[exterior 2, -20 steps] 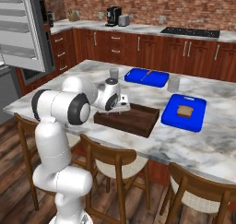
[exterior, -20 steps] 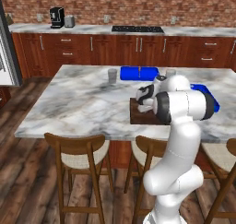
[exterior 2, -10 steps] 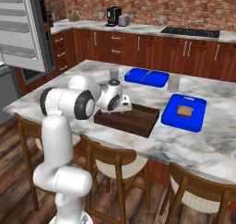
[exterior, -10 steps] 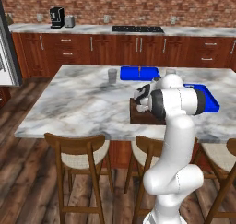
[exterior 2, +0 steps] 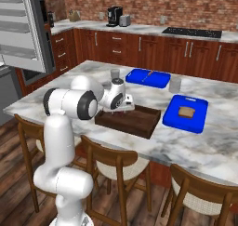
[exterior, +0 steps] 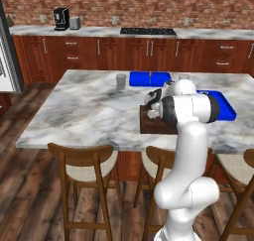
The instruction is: Take the cupcake and donut from the fridge and place them on the empty tray on the dining counter.
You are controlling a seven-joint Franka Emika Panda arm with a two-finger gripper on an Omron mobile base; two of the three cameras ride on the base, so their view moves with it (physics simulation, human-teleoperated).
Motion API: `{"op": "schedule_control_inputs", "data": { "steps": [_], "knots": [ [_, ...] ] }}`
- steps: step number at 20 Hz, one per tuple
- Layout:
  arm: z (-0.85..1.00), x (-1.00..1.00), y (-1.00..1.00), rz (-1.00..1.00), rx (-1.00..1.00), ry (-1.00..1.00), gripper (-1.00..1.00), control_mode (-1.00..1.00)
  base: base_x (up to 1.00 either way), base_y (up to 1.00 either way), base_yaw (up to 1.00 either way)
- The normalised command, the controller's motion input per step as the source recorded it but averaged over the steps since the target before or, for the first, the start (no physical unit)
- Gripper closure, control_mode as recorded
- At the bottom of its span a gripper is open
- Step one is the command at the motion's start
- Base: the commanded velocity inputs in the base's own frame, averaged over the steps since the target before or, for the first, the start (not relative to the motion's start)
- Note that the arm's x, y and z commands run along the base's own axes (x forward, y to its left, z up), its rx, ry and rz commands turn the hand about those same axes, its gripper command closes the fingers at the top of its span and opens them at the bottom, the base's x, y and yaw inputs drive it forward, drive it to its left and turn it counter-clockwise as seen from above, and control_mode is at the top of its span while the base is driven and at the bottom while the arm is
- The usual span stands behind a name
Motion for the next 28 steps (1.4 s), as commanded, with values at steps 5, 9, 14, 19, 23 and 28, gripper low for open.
{"op": "schedule_control_inputs", "data": {
  "steps": [5, 9, 14, 19, 23, 28],
  "knots": [
    [0.01, -0.24, 0.01, 0.0, 0.0, -0.03, -1.0, -1.0, 0.0, 0.0, 0.0],
    [0.25, -0.16, 0.17, 0.0, -0.01, -0.07, -1.0, -1.0, 0.0, 0.0, 0.0],
    [0.92, -0.52, 0.02, -0.02, 0.0, -0.04, -1.0, -1.0, 0.0, 0.0, 0.0],
    [1.0, -0.94, -0.02, -0.14, 0.09, 0.08, -1.0, -1.0, 0.0, 0.0, 0.0],
    [1.0, -1.0, -0.15, -0.15, 0.27, 0.02, -1.0, -1.0, 0.0, 0.0, 0.0],
    [1.0, -1.0, -0.08, -0.14, 0.3, 0.0, -1.0, -1.0, 0.0, 0.0, 0.0]
  ]
}}
